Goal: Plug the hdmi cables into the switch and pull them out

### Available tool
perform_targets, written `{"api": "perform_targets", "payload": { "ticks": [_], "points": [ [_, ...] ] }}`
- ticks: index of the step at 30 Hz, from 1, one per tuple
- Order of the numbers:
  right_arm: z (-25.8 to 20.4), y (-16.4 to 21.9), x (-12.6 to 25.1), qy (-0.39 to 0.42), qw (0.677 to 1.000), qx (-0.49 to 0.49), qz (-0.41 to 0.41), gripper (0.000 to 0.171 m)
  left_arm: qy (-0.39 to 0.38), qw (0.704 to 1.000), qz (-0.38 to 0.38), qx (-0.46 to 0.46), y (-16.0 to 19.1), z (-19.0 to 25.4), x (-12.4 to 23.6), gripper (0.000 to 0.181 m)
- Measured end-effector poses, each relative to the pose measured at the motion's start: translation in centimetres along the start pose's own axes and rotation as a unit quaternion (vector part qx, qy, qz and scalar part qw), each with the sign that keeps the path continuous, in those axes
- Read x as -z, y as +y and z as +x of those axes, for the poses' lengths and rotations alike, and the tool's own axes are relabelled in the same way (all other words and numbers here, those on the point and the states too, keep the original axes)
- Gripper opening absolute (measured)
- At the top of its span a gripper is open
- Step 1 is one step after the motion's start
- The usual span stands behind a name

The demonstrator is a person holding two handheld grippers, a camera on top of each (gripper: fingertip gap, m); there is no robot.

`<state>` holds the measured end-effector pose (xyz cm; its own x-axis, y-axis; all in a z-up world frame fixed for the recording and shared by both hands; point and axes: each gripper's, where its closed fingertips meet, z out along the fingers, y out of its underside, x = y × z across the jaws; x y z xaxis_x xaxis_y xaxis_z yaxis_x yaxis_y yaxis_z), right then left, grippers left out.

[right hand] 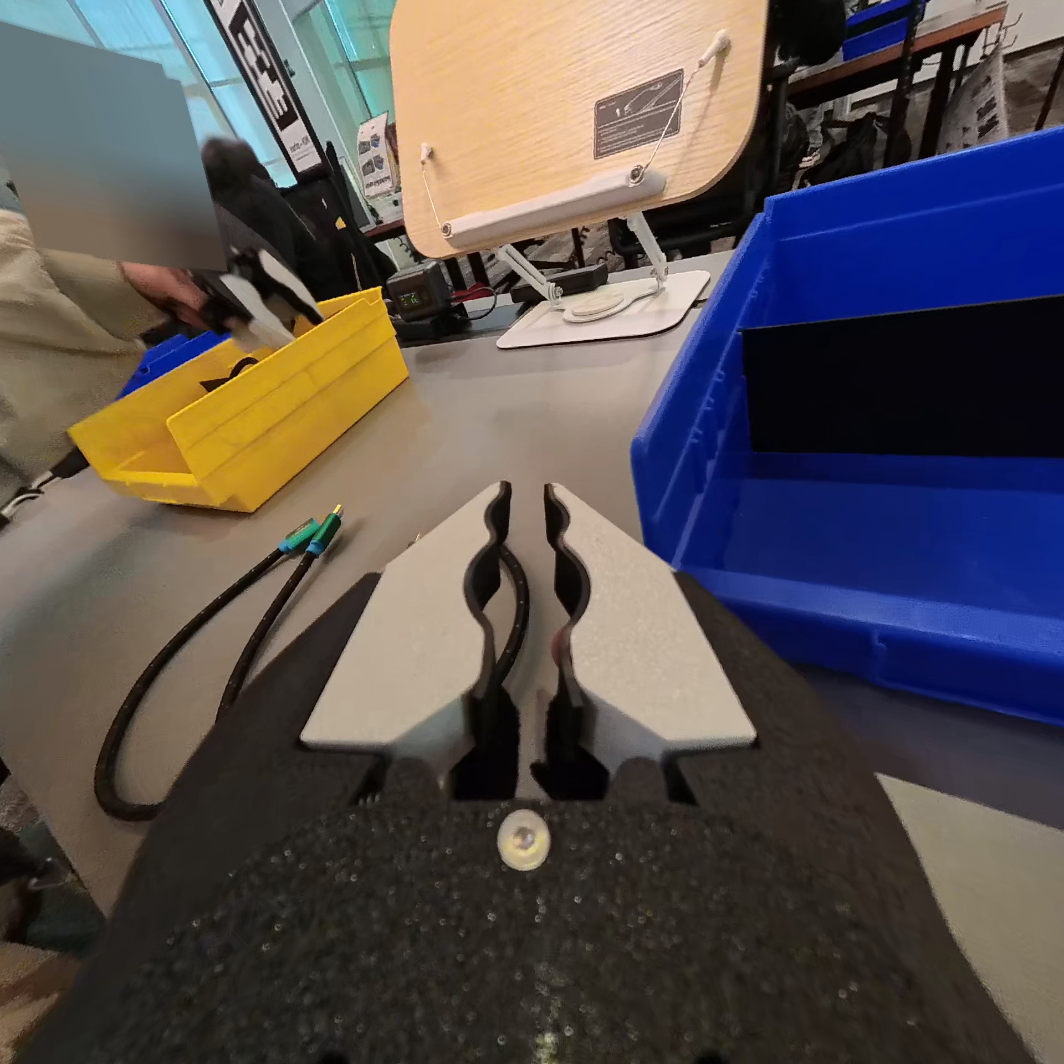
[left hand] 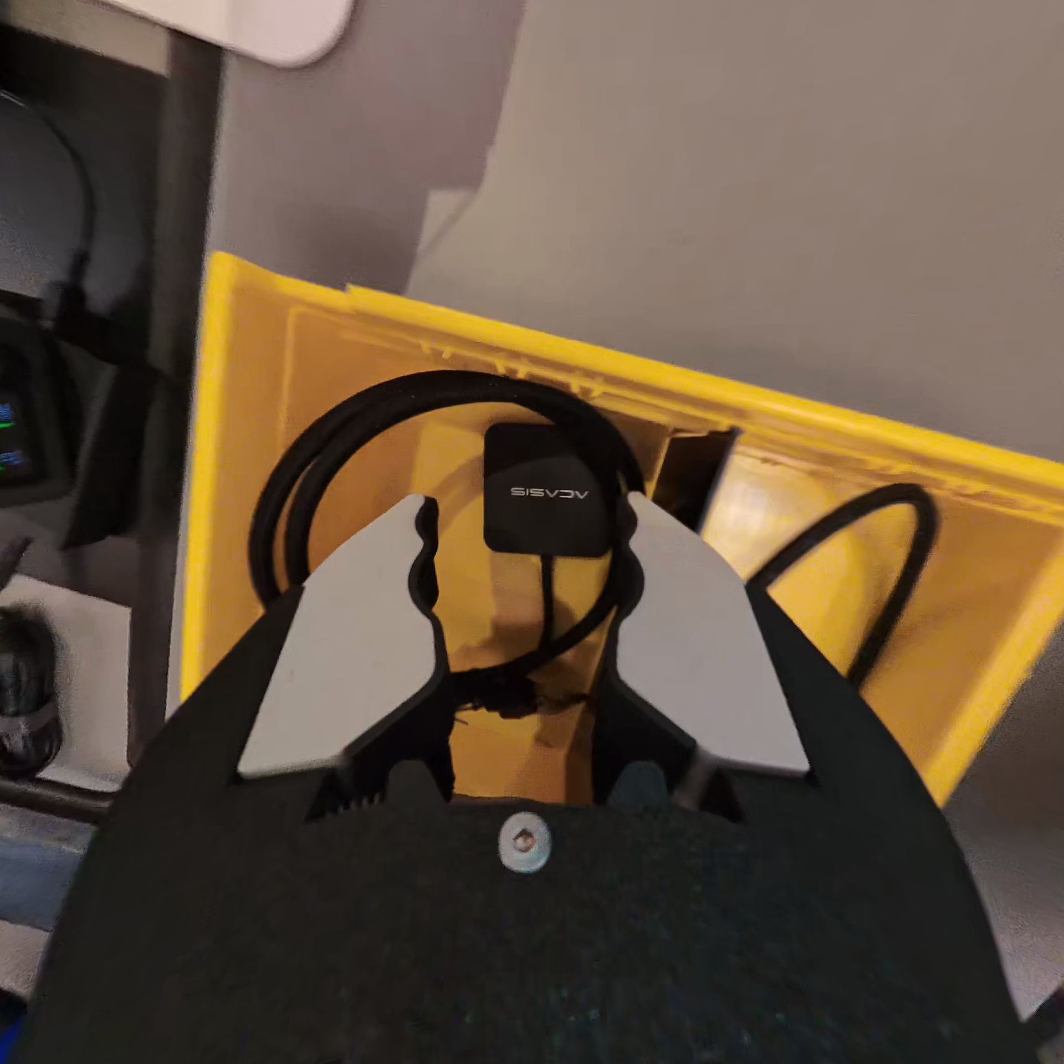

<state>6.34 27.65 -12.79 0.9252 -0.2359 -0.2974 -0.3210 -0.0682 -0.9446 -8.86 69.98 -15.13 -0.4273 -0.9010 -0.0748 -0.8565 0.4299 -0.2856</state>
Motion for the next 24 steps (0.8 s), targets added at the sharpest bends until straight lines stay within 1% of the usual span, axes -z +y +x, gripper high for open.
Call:
{"api": "perform_targets", "payload": {
  "ticks": [3,6,8,11,14,15,20,24],
  "points": [
    [0.3,0.1,0.0,0.0,1.0,-0.01,0.0,0.01,0.01,0.999,-0.045,-0.022,1.0,-0.3,-2.8,0.057],
    [0.4,0.3,-0.1,-0.007,1.0,-0.023,-0.003,0.011,0.036,0.997,-0.064,-0.011,1.7,0.1,-4.2,0.053],
    [0.2,0.4,-0.2,-0.011,1.0,-0.026,-0.004,0.011,0.043,0.997,-0.065,-0.006,1.9,-0.2,-4.3,0.062],
    [-0.1,0.7,-0.4,-0.018,0.999,-0.025,-0.01,0.011,0.066,0.992,-0.103,-0.007,3.1,-0.1,-4.8,0.07],
    [-0.4,0.9,-0.6,-0.025,0.999,-0.023,-0.015,0.011,0.082,0.991,-0.104,-0.035,3.0,0.2,-5.0,0.063],
    [-0.4,0.9,-0.7,-0.026,0.999,-0.022,-0.016,0.011,0.087,0.99,-0.107,-0.04,3.1,0.3,-5.1,0.064],
    [-0.6,1.1,-0.8,-0.032,0.999,-0.023,-0.022,0.011,0.13,0.985,-0.106,-0.05,3.0,1.0,-5.3,0.057],
    [-0.6,1.2,-0.8,-0.032,0.999,-0.023,-0.023,0.011,0.14,0.983,-0.106,-0.048,3.1,1.1,-5.3,0.056]
  ]
}}
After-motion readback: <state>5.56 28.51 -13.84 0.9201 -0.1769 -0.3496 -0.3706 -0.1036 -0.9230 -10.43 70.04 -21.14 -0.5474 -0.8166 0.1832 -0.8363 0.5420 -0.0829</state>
